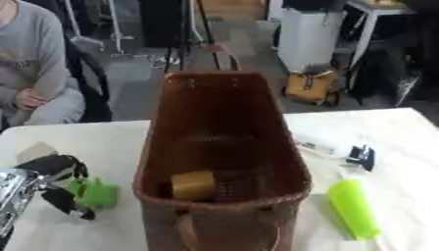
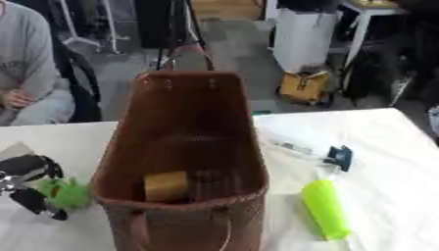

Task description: Pick up objects on the table and place them in the box.

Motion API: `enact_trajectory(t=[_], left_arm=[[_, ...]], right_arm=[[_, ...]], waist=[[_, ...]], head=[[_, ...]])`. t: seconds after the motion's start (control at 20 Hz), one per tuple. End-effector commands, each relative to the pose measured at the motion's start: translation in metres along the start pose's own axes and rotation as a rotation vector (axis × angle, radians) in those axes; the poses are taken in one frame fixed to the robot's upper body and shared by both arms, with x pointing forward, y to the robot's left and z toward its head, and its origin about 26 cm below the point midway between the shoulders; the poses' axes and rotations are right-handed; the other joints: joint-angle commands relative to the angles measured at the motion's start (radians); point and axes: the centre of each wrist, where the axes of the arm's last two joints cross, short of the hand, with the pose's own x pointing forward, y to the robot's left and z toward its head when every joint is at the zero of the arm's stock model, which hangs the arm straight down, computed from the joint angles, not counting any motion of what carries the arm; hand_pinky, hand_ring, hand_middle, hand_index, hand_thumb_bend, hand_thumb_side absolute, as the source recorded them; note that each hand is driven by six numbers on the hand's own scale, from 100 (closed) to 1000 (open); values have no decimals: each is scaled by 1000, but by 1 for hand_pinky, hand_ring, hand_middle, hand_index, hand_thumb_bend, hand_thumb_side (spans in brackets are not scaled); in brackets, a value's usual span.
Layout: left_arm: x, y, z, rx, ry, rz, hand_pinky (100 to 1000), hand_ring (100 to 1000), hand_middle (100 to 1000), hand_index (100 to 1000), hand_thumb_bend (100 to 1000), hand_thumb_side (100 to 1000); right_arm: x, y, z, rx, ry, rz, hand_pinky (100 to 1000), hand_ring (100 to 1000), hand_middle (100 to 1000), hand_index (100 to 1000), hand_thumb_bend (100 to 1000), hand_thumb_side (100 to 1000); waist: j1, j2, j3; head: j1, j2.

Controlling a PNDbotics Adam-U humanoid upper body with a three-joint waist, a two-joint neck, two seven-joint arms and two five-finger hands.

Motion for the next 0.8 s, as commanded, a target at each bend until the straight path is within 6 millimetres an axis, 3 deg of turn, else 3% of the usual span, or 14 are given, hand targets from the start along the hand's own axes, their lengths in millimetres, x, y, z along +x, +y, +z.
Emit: enact_trajectory(t=[0.05,0.1,0.15,0.2,0.25,0.4,0.8], left_arm=[[-6,13,2,58,22,-17,747,728,591,705,790,447],[-7,13,1,65,26,-18,735,703,560,673,692,407],[-7,12,1,73,32,-20,735,703,560,673,692,407],[-7,12,1,80,38,-21,713,648,495,595,498,317],[-8,12,1,91,49,-19,713,648,495,595,498,317],[-9,10,0,106,71,-16,688,587,413,489,326,233],[-13,13,3,124,82,3,671,546,346,421,228,207]], right_arm=[[5,-4,-5,6,-26,9,538,635,712,790,338,617],[4,-4,-5,5,-26,10,538,635,711,790,337,617],[4,-4,-5,4,-25,10,538,635,711,790,337,617],[4,-4,-5,4,-25,10,538,634,711,790,335,619],[4,-4,-4,4,-25,10,538,634,711,790,335,619],[4,-4,-4,4,-24,10,538,634,711,790,334,620],[4,-4,-4,2,-23,11,538,633,711,790,335,620]], waist=[[0,-10,-2],[0,-10,-2],[0,-10,-3],[0,-10,-3],[1,-10,-3],[1,-10,-3],[0,-10,-2]], head=[[4,2],[4,2],[5,2],[5,2],[4,2],[5,3],[4,3]])
